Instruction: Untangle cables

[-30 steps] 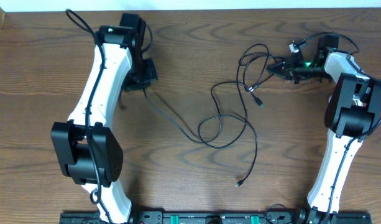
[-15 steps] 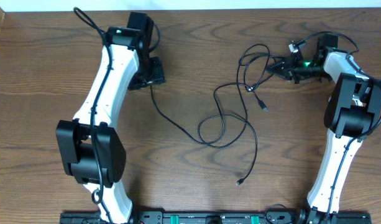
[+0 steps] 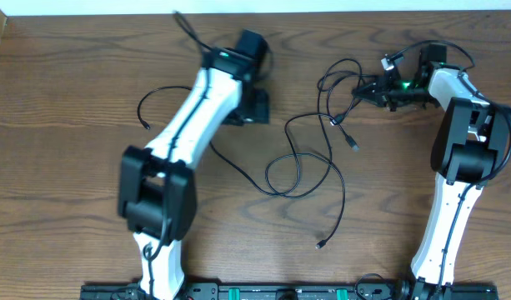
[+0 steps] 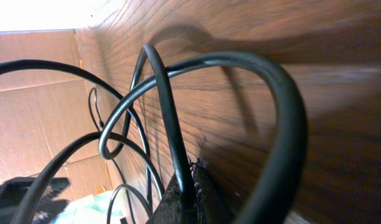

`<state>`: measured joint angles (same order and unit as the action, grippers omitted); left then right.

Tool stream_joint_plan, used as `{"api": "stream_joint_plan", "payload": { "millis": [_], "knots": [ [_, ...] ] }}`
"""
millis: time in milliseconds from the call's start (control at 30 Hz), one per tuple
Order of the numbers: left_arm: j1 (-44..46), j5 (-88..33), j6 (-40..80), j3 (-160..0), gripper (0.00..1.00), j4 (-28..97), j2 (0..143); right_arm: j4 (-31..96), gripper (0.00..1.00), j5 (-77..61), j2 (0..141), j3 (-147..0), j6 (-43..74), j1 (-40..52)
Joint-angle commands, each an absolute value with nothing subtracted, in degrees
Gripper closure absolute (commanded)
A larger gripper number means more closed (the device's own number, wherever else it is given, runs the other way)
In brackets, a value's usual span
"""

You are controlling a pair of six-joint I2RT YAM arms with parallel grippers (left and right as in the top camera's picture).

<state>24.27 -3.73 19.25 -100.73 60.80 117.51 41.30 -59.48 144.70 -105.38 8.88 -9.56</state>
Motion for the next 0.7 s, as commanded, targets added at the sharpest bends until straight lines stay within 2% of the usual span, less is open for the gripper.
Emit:
{"api": "stream_joint_plan", "payload": {
  "millis": [0, 333, 500, 667],
  "knots": [
    [27.5, -4.1, 18.9, -100.7, 0.30, 60.0, 121.8, 41.6, 0.99, -50.5, 146.3, -104.6, 7.6, -8.1],
    [32.1, -3.7, 18.9, -100.7, 0.30, 57.1, 127.4, 41.6, 0.99, -50.4, 146.3, -104.6, 7.6, -7.4],
    [30.7, 2.0, 18.9, -101.3, 0.30, 57.8, 125.2, 41.6, 0.98, -49.9, 146.3, -104.6, 7.6, -7.4],
    [30.1, 1.5, 19.3, -101.6, 0.30, 57.3, 120.6, 41.7, 0.99, -47.9, 146.3, -104.6, 7.6, -7.4]
  ]
}}
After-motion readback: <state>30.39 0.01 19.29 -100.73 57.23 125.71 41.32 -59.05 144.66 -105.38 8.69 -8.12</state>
